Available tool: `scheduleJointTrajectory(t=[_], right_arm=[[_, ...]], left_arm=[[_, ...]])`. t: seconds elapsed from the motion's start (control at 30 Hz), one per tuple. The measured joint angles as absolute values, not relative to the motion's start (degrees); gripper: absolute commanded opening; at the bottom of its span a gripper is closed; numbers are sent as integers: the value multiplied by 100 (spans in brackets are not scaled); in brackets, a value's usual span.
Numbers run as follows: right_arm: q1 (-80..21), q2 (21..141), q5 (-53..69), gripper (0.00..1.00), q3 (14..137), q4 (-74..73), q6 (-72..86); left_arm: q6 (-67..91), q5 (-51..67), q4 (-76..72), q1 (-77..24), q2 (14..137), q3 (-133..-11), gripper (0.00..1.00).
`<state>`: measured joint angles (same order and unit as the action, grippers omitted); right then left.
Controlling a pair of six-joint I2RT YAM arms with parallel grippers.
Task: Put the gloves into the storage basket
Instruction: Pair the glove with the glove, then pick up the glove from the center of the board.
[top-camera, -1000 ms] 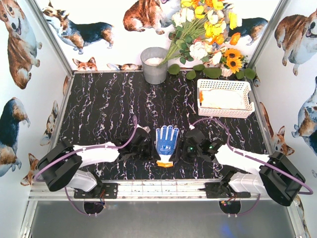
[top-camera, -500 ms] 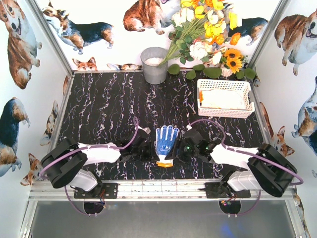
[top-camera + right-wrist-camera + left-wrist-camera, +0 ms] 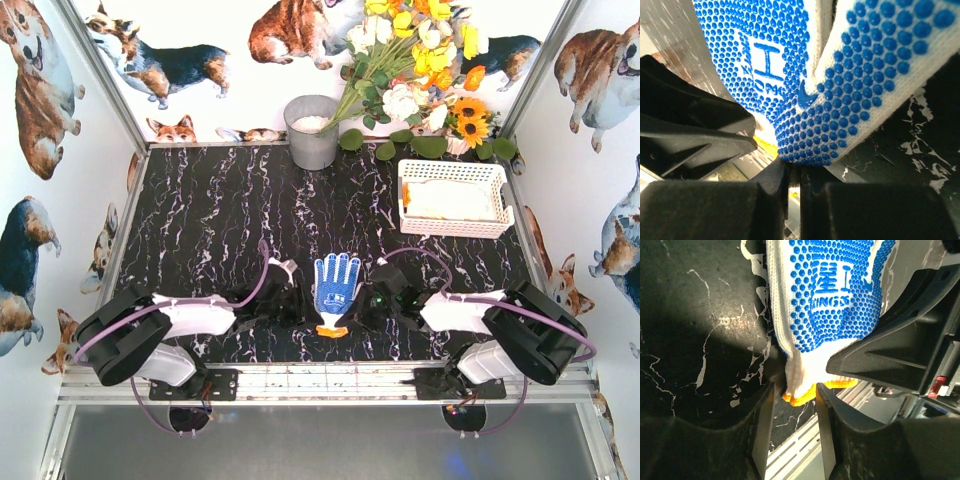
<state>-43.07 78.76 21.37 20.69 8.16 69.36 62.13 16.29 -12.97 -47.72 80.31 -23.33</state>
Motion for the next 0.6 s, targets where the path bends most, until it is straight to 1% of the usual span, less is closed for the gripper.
scheduleJointTrajectory(t=[0.1,0.17,0.37,0.6], right_arm=[[-4307,7874,2154,0,2040,921,7074],[-4307,7874,2176,0,1977,1059,7205],[-4268,7861,2281,0,1815,1525,7592],[-4150,7846,2464,0,1645,2064,7994]], left_arm=[[6440,1765,-1706,-4696,7955,-2106,45],[6619,1861,-2051,-4676,7955,-1959,49],[7214,2093,-3146,-4641,8208,-1614,56],[7465,2163,-3548,-4609,8278,-1594,63]])
